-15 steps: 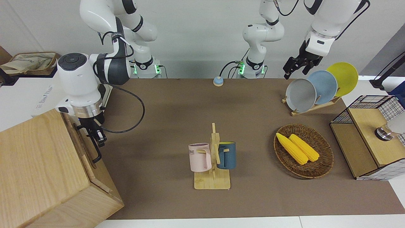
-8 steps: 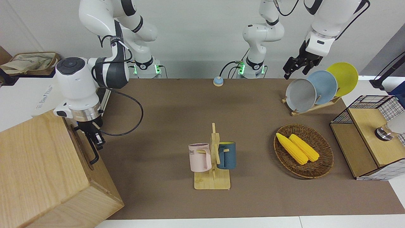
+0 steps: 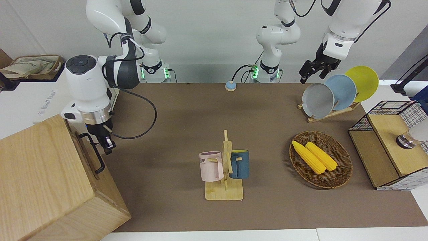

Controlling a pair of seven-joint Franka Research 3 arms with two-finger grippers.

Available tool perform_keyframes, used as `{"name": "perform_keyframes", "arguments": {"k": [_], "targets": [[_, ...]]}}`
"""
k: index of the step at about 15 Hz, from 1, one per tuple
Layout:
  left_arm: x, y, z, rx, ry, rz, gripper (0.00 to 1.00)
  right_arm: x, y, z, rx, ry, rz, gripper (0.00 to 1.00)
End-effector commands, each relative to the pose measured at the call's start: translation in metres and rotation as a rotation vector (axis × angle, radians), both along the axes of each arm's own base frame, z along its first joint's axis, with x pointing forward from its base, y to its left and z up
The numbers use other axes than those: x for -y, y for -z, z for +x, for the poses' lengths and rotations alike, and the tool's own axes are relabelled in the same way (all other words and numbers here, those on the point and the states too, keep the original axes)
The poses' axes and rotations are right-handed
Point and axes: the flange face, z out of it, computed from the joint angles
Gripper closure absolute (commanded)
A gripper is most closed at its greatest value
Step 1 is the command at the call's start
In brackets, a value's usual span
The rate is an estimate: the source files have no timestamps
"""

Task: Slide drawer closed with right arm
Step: 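Push the drawer front with the right gripper, sliding it shut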

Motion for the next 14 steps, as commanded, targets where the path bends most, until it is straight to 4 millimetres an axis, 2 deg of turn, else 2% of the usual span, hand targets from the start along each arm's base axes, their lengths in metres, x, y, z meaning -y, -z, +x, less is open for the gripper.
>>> {"name": "perform_keyframes", "arguments": {"k": [1, 5, 9, 10, 11, 12, 13, 14], "targets": [[-0.002, -0.005, -0.004, -0.005, 0.006, -0.001, 0.01, -0.038, -0.022, -0.030, -0.035, -0.074, -0.042, 1.000], [-0.002, -0.005, -0.004, -0.005, 0.006, -0.001, 0.01, -0.062, -0.041, -0.060, -0.141, -0.246, -0.087, 0.984], [-0.002, -0.005, -0.004, -0.005, 0.006, -0.001, 0.01, -0.068, -0.077, -0.091, -0.214, -0.444, -0.004, 0.827], [-0.002, -0.005, -0.004, -0.003, 0.006, -0.001, 0.01, -0.069, -0.084, -0.098, -0.225, -0.468, 0.002, 0.699], [-0.002, -0.005, -0.004, -0.003, 0.006, -0.001, 0.01, -0.070, -0.088, -0.104, -0.242, -0.487, 0.001, 0.486], [-0.002, -0.005, -0.004, -0.003, 0.006, -0.001, 0.01, -0.070, -0.093, -0.109, -0.255, -0.508, -0.002, 0.380], [-0.002, -0.005, -0.004, -0.003, 0.006, -0.001, 0.01, -0.080, -0.097, -0.115, -0.270, -0.551, -0.006, 0.220], [-0.002, -0.005, -0.004, -0.003, 0.006, -0.001, 0.01, -0.083, -0.102, -0.121, -0.283, -0.583, -0.010, 0.015]]}}
